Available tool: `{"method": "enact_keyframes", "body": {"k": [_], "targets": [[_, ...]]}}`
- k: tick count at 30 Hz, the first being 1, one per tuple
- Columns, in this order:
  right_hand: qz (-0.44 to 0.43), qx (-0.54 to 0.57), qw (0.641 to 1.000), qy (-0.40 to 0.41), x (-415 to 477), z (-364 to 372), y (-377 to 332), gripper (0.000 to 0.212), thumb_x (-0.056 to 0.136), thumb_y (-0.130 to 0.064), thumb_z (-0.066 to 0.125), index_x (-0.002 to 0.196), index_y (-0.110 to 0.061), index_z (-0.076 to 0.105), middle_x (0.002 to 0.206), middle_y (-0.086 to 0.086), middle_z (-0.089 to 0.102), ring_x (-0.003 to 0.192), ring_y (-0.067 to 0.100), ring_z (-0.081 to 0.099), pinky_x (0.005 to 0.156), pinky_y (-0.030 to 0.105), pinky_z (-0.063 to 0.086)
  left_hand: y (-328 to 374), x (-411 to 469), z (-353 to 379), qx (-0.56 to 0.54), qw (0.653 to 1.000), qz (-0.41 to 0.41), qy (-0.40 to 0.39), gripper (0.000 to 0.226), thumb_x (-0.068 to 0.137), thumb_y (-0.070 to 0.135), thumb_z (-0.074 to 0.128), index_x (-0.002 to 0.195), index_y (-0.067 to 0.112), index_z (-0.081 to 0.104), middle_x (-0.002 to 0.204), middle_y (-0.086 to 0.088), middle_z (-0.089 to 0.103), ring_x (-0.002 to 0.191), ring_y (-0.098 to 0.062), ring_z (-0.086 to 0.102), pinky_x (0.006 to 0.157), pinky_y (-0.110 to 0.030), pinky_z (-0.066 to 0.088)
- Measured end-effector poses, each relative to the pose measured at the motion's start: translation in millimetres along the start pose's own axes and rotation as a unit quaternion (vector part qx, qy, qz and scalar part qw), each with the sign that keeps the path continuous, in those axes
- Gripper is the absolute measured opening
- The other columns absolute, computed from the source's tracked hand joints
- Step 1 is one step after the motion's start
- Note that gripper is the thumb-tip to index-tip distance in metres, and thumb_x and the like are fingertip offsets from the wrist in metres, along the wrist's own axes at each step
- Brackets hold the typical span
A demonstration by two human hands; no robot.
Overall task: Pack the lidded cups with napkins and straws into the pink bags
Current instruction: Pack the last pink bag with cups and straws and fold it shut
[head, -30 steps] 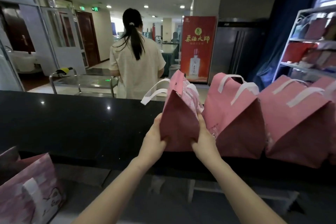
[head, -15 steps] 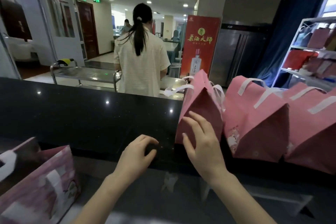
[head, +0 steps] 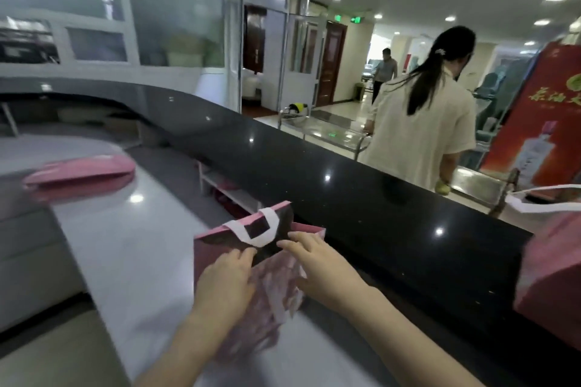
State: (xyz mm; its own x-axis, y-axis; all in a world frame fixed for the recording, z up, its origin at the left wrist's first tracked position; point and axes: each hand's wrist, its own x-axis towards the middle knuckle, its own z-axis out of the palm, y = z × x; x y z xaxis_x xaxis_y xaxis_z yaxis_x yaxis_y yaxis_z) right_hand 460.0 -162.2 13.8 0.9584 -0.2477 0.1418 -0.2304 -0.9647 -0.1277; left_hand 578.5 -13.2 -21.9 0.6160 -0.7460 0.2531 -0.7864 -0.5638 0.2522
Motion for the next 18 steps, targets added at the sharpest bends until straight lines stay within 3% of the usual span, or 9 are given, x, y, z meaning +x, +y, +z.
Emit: {"method": "enact_keyframes", "body": {"k": [3, 5, 9, 13, 15, 18], "targets": [[-0.028, -0.062, 0.998, -0.007, 22.9, 20.1, -10.6, 0.068, 0.085, -0.007, 0.061, 0.145, -0.025, 0.036, 0.152, 0.002, 0.032, 0.141, 0.022, 0.025, 0.116, 0.036, 0.023, -7.5, -19.0, 2.0, -0.006, 0.999, 0.034, -0.009, 0.018, 0.092, 0.027, 0.048, 0.109, 0.027, 0.056, 0.103, 0.002, 0.061, 0.096, -0.021, 0.058, 0.072, -0.035, 0.049], [-0.025, -0.111, 0.993, -0.016, 25.9, 29.3, -8.6, 0.055, 0.084, -0.006, 0.06, 0.136, -0.019, 0.047, 0.139, 0.006, 0.046, 0.131, 0.025, 0.036, 0.115, 0.038, 0.024, -8.2, -30.6, 1.1, -0.025, 0.998, 0.064, 0.006, 0.012, 0.085, 0.019, 0.06, 0.096, 0.023, 0.062, 0.088, 0.001, 0.063, 0.084, -0.021, 0.062, 0.061, -0.033, 0.049], [-0.039, -0.148, 0.988, -0.003, 9.2, 27.0, 5.7, 0.022, 0.086, -0.013, 0.063, 0.108, -0.016, 0.065, 0.105, 0.004, 0.063, 0.102, 0.025, 0.055, 0.105, 0.037, 0.036, -14.2, -45.3, 3.1, -0.083, 0.986, 0.132, 0.057, 0.025, 0.059, 0.009, 0.086, 0.068, 0.02, 0.064, 0.062, 0.008, 0.06, 0.064, -0.015, 0.06, 0.045, -0.021, 0.045], [-0.05, -0.117, 0.99, 0.065, -40.5, 10.7, 9.5, 0.023, 0.059, -0.012, 0.083, 0.072, -0.019, 0.066, 0.066, -0.001, 0.061, 0.064, 0.022, 0.06, 0.072, 0.032, 0.055, -7.2, -60.6, 0.6, -0.119, 0.977, 0.161, 0.074, 0.024, 0.062, 0.008, 0.084, 0.07, 0.021, 0.066, 0.068, 0.011, 0.06, 0.067, -0.012, 0.057, 0.056, -0.017, 0.044], [-0.02, -0.131, 0.988, 0.081, -79.1, 4.5, 13.2, 0.021, 0.061, -0.017, 0.081, 0.066, -0.02, 0.061, 0.064, -0.004, 0.059, 0.062, 0.019, 0.059, 0.07, 0.03, 0.054, 7.8, -70.8, -2.3, -0.133, 0.973, 0.176, 0.073, 0.021, 0.066, 0.008, 0.08, 0.074, 0.02, 0.065, 0.072, 0.011, 0.06, 0.071, -0.012, 0.054, 0.061, -0.017, 0.041], [0.027, -0.135, 0.985, 0.103, -152.4, -8.6, 23.1, 0.012, 0.074, -0.022, 0.074, 0.074, -0.021, 0.063, 0.073, -0.006, 0.062, 0.071, 0.017, 0.06, 0.079, 0.031, 0.052, 47.1, -91.5, -6.9, -0.163, 0.96, 0.222, 0.056, 0.018, 0.069, 0.012, 0.078, 0.076, 0.021, 0.065, 0.073, 0.014, 0.058, 0.073, -0.009, 0.05, 0.061, -0.018, 0.041]]}}
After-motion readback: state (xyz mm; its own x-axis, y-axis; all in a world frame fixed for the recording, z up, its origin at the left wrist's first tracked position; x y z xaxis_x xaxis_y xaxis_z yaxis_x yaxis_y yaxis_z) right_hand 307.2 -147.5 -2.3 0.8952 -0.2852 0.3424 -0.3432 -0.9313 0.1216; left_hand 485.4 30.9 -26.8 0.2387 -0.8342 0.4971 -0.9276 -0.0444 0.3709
